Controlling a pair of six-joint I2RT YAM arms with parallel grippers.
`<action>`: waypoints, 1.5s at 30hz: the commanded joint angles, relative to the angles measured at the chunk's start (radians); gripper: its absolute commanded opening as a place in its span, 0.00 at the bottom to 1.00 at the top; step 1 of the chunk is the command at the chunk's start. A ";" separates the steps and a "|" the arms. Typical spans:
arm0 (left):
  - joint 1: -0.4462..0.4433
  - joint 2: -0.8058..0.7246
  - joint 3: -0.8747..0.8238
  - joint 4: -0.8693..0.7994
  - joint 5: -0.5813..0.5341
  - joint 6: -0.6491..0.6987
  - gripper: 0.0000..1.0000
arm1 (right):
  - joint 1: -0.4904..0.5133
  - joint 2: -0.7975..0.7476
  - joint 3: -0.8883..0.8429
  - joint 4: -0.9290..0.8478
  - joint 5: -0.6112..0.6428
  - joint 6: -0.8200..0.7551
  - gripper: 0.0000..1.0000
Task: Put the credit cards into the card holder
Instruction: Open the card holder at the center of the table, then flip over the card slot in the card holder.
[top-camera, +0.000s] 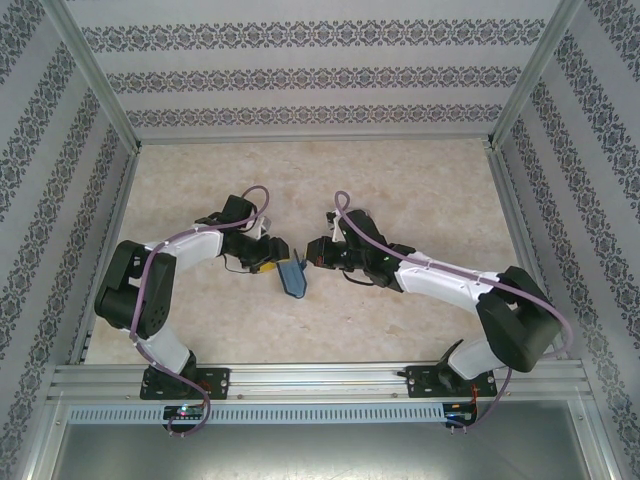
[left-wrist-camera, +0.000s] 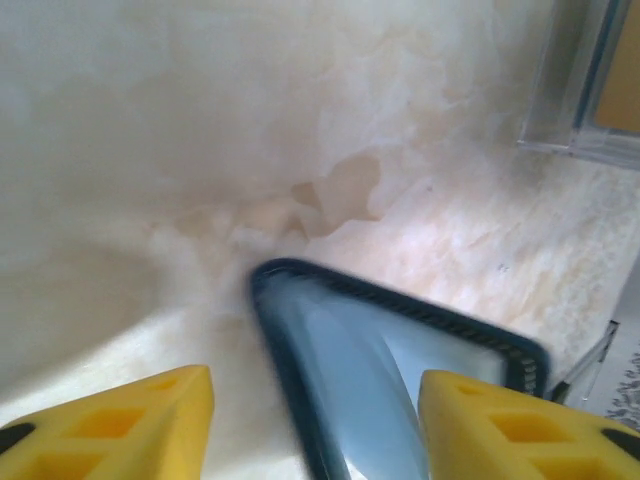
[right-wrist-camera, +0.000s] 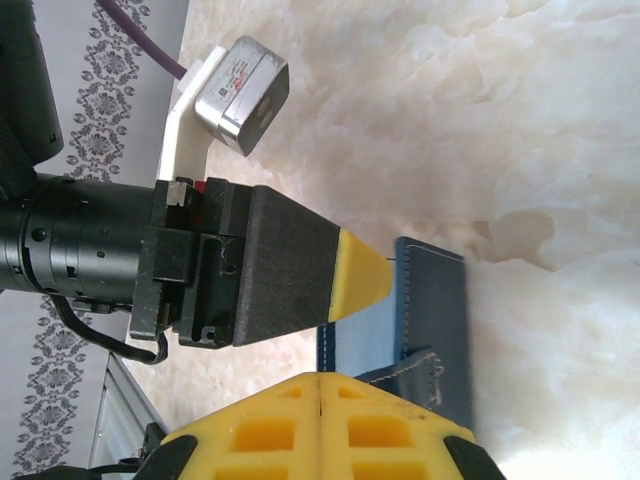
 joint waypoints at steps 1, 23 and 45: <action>-0.008 -0.040 0.019 -0.073 -0.066 0.039 0.50 | -0.018 -0.035 -0.021 -0.035 0.044 -0.024 0.00; -0.006 -0.076 -0.048 0.134 0.046 -0.048 0.42 | -0.076 -0.056 -0.114 -0.106 0.100 -0.041 0.00; -0.007 -0.040 -0.028 0.116 0.120 -0.028 0.00 | 0.058 0.016 0.075 -0.209 0.035 -0.137 0.56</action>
